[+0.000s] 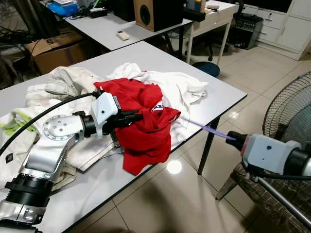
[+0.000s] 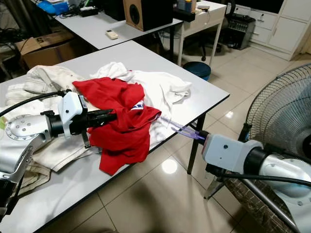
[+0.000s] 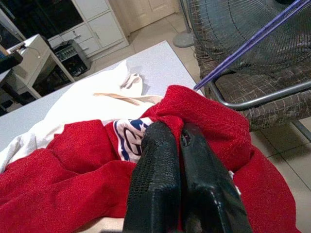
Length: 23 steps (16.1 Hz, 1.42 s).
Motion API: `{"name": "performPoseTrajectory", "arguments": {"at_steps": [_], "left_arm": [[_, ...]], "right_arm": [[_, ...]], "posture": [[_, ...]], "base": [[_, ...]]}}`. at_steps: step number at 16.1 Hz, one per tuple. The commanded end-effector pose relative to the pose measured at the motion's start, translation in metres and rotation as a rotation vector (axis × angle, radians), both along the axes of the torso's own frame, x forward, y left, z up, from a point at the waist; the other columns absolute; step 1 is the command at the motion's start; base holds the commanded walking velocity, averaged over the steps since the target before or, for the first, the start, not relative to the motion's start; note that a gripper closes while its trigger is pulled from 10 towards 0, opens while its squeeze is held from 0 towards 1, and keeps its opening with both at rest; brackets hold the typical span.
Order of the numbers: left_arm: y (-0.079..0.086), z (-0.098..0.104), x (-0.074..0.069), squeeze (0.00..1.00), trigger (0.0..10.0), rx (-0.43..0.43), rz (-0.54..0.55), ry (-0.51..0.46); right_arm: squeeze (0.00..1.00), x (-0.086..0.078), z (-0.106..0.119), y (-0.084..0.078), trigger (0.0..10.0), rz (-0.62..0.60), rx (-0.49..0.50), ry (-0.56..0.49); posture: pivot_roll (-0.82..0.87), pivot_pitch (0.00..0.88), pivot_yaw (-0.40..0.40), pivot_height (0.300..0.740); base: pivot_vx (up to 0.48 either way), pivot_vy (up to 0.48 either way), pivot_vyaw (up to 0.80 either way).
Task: Hang hanger
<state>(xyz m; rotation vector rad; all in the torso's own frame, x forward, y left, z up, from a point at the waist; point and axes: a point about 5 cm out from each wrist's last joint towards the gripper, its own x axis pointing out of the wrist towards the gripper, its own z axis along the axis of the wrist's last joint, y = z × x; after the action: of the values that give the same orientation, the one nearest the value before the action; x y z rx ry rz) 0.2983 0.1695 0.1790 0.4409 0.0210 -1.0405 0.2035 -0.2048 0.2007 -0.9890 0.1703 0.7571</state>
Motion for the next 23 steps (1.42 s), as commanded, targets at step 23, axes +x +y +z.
{"name": "performPoseTrajectory", "arguments": {"at_steps": [23], "left_arm": [[-0.003,0.002,0.002,0.00,0.0,0.027,-0.008,-0.002]], "right_arm": [[0.00,0.008,0.024,0.008,10.0,0.153,-0.149,-0.003]], "posture": [[-0.20,0.002,0.067,0.740]], "base": [[0.000,0.000,0.00]]}}
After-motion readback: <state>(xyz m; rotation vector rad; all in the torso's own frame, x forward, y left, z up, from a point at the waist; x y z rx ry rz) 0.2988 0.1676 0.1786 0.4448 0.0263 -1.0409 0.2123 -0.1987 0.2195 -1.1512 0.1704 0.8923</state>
